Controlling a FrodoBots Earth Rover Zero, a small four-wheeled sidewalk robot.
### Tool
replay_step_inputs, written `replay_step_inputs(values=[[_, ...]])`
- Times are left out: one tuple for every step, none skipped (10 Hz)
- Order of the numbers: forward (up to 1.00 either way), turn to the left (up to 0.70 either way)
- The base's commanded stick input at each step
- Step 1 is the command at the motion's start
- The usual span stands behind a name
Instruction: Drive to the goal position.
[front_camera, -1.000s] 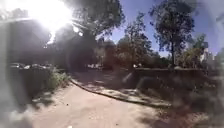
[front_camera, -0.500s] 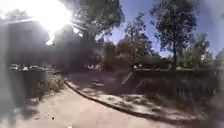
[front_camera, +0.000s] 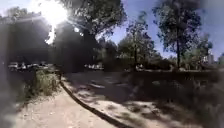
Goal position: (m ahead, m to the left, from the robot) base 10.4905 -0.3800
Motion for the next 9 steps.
replay_step_inputs(values=[[0.85,0.0],[0.85,0.15],[0.85,0.31],[0.85,0.34],[0.85,0.34],[0.85,0.18],[0.85,0.01],[0.85,0.0],[0.85,0.0]])
